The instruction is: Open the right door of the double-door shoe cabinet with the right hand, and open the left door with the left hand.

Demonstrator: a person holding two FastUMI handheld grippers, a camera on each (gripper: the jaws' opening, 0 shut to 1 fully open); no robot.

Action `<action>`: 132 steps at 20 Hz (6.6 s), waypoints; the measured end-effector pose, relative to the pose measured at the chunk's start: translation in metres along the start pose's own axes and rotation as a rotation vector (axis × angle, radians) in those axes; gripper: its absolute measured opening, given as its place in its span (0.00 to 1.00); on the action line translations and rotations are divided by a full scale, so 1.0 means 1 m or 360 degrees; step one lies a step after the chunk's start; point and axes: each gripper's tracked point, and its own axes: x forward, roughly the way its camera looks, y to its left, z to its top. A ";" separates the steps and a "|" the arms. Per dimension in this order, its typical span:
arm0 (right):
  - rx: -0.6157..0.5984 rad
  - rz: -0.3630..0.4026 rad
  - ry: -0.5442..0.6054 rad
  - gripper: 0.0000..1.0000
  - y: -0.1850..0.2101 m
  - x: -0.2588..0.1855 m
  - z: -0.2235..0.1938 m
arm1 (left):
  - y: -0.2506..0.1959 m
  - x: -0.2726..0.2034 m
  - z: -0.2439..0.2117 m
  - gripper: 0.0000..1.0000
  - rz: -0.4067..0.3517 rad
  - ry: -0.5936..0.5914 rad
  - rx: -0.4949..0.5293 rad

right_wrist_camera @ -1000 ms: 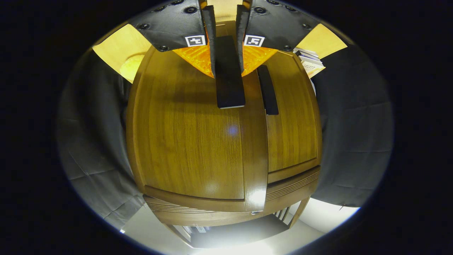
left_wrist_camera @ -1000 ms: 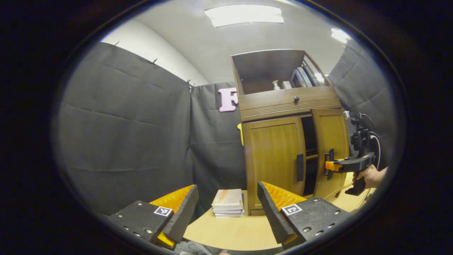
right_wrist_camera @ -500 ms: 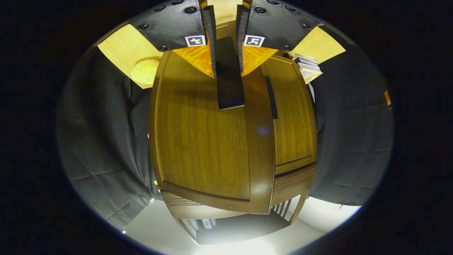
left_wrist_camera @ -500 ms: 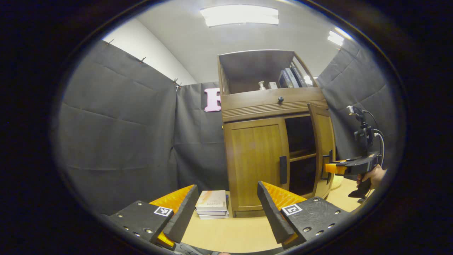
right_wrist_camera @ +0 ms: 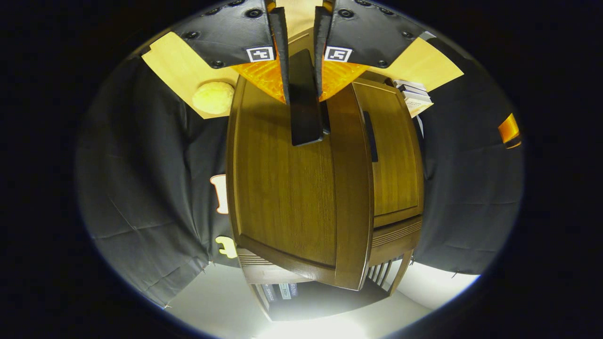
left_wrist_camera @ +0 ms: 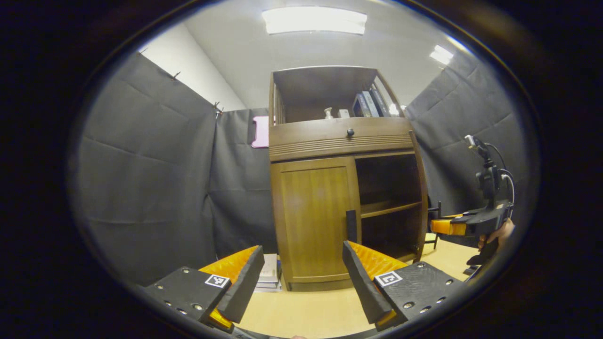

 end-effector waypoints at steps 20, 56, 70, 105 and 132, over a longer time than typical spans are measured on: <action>0.0020 -0.0248 -0.0007 0.19 -0.102 -0.053 0.000 | -0.013 0.002 0.000 0.97 -0.0240 -0.0024 0.0040; 0.0037 -0.0621 -0.0157 0.92 -0.146 -0.207 0.014 | -0.027 0.038 -0.008 0.97 -0.0326 -0.0040 -0.0032; 0.0022 -0.0751 -0.0074 0.92 -0.136 -0.226 -0.005 | -0.024 0.053 -0.032 0.97 -0.0280 0.0075 -0.0038; -0.0010 -0.0419 -0.0099 0.96 -0.099 -0.169 -0.004 | -0.008 -0.004 -0.021 0.24 -0.0264 0.0210 -0.0077; -0.0038 -0.0033 -0.0118 0.96 0.008 -0.114 0.000 | 0.108 -0.095 -0.024 0.17 -0.0155 0.0187 -0.0119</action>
